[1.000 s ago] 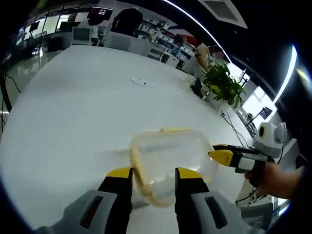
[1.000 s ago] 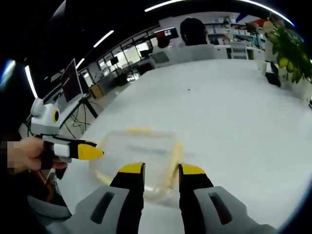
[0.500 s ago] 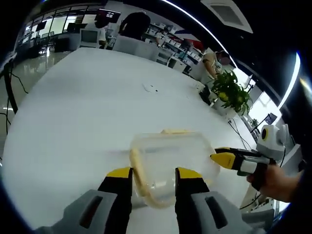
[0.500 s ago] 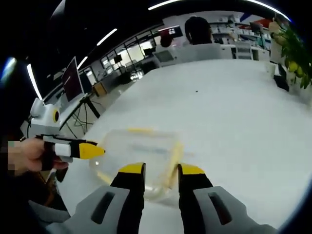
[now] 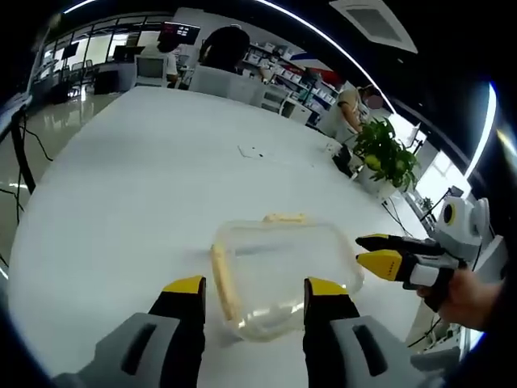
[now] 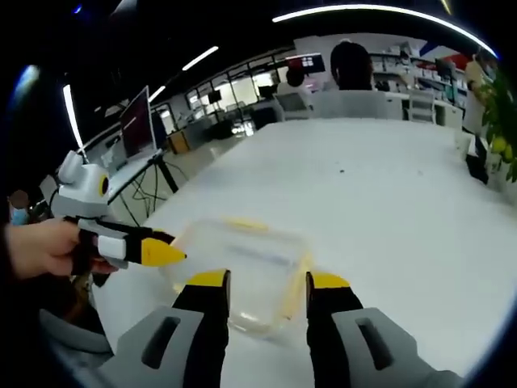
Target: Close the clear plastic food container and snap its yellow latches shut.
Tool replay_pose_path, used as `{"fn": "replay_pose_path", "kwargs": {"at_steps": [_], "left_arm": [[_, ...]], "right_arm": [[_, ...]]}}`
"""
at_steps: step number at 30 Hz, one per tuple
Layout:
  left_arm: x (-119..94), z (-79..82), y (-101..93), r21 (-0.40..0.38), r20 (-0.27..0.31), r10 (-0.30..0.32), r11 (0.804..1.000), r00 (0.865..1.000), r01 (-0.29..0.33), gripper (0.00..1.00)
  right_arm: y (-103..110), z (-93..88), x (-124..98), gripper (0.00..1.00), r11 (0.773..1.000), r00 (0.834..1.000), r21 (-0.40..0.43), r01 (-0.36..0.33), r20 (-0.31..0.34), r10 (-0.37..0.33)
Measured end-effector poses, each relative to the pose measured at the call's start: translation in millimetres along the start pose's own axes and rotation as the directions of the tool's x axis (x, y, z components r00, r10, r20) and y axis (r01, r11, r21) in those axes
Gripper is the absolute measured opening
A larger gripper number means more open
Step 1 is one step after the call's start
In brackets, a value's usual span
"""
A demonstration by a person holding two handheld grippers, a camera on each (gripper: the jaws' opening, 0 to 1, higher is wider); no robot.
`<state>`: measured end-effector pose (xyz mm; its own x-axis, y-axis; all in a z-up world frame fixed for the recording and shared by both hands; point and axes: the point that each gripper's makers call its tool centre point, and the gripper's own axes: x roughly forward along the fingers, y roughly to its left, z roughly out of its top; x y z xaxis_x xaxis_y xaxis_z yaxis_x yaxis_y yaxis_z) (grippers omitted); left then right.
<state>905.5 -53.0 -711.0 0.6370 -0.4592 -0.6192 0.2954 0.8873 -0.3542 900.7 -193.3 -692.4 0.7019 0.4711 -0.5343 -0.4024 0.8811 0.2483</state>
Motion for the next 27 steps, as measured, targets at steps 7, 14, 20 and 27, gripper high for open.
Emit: {"fn": "replay_pose_path", "kwargs": {"at_steps": [7,14,20,27], "left_arm": [[-26.1,0.1,-9.4,0.025,0.043,-0.007,1.000,0.999,0.006,0.43],[-59.9,-17.4,-18.3,0.030,0.065,-0.036,0.999,0.997,0.034,0.43],[-85.4,-35.5,-19.5,0.005,0.076,-0.024,1.000,0.997,0.024,0.43],[-113.2,-55.5,-20.8,-0.028,0.086,-0.017,0.999,0.996,0.019,0.43]], "right_arm": [[6.2,-0.1,-23.7,0.38,0.999,1.000,-0.044,-0.020,0.007,0.020],[16.3,-8.6,-49.7,0.42,0.996,0.999,-0.081,-0.044,0.000,0.044],[22.3,-16.4,-70.1,0.44,0.996,0.999,-0.083,-0.041,0.000,0.041],[30.1,-26.6,-93.0,0.47,0.995,0.999,-0.094,-0.044,-0.008,0.043]]}}
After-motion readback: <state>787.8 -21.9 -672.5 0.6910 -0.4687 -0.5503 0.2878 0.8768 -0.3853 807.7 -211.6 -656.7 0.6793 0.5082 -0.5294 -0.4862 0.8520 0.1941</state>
